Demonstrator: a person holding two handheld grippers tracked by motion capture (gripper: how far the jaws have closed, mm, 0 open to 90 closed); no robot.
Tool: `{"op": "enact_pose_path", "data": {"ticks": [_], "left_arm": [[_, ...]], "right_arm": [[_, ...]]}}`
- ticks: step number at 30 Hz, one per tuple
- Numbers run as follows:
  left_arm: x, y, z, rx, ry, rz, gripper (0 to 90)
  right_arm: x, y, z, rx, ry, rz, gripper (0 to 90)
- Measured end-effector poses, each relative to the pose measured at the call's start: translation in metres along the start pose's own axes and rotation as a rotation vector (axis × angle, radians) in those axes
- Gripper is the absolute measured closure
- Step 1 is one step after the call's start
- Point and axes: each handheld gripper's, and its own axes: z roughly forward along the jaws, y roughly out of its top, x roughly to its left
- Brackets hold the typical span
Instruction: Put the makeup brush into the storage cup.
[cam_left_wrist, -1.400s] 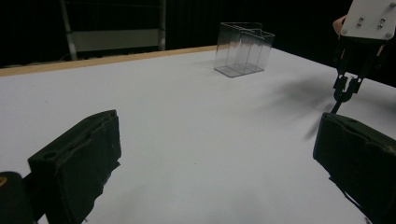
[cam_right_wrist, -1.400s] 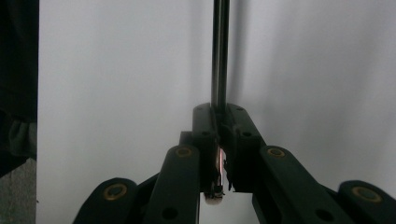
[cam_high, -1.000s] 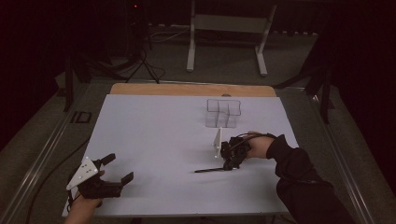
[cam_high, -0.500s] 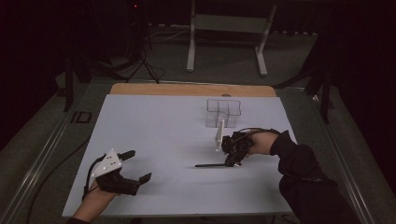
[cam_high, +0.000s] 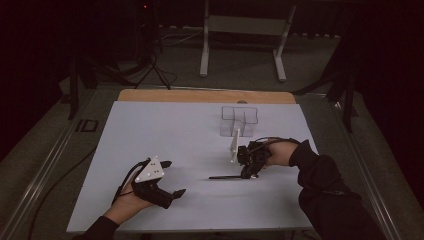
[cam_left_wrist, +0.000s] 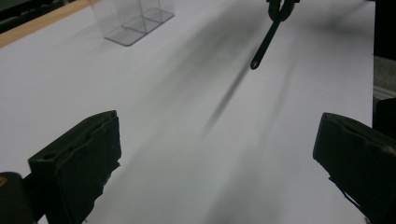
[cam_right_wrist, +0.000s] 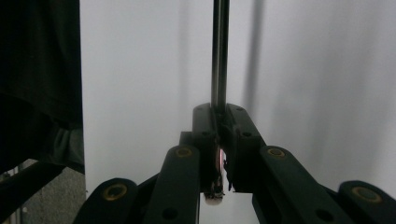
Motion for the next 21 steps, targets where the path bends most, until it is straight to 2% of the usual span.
{"op": "enact_pose_path", "data": {"ticks": [7, 12, 14, 16, 21], "left_arm": [[-0.006, 0.009, 0.014, 0.057, -0.022, 0.059, 2.7], [-0.013, 0.017, 0.022, 0.071, -0.027, 0.093, 4.6], [-0.015, 0.02, 0.025, 0.08, -0.029, 0.114, 5.8], [-0.018, 0.024, 0.028, 0.099, -0.031, 0.15, 7.0], [-0.023, 0.032, 0.035, 0.124, -0.032, 0.198, 13.4]], "right_arm": [[-0.001, 0.0, 0.005, -0.003, -0.001, 0.005, 83.6], [-0.001, 0.001, 0.007, 0.008, 0.004, 0.004, 83.6], [-0.001, 0.001, 0.007, 0.008, 0.001, 0.004, 83.6], [-0.002, 0.001, 0.006, 0.003, -0.004, 0.003, 83.5], [-0.003, 0.003, 0.006, 0.005, -0.002, 0.008, 83.6]]}}
